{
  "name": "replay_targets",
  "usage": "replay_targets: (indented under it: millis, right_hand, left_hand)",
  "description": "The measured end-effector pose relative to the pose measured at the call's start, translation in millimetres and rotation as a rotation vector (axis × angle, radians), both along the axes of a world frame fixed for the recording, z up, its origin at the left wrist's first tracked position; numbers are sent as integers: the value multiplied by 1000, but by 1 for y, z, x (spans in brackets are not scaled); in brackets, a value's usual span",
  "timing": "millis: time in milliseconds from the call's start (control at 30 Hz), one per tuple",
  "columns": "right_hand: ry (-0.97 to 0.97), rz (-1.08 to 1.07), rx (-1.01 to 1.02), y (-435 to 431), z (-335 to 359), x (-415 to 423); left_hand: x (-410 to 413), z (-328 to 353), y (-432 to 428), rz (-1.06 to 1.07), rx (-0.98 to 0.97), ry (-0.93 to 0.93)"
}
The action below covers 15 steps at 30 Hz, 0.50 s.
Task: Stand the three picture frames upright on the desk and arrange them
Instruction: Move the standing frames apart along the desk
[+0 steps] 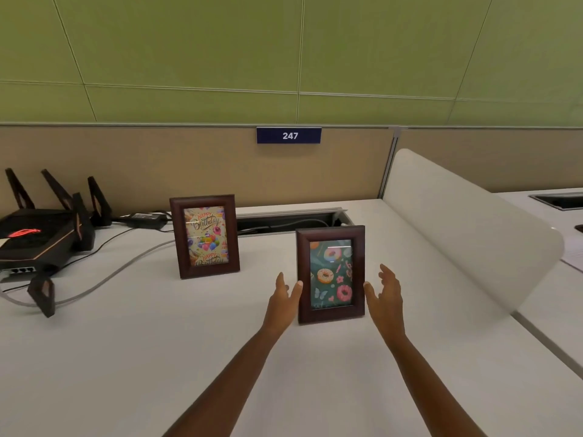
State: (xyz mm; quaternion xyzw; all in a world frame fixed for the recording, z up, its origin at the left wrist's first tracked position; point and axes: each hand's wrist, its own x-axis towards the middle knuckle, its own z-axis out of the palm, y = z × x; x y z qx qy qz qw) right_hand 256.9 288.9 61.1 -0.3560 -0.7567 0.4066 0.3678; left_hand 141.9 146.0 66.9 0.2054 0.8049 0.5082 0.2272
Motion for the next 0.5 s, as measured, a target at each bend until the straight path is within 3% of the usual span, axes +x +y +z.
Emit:
replay_targets:
  millis: [267,500]
  right_hand:
    - [-193,258,-280,32,-12,-11]
    - [-67,402,-582,45,-10,-24]
  left_hand:
    - [-8,-5,12,-94,55,-119]
    - [-14,-6,17,-169,141,-228]
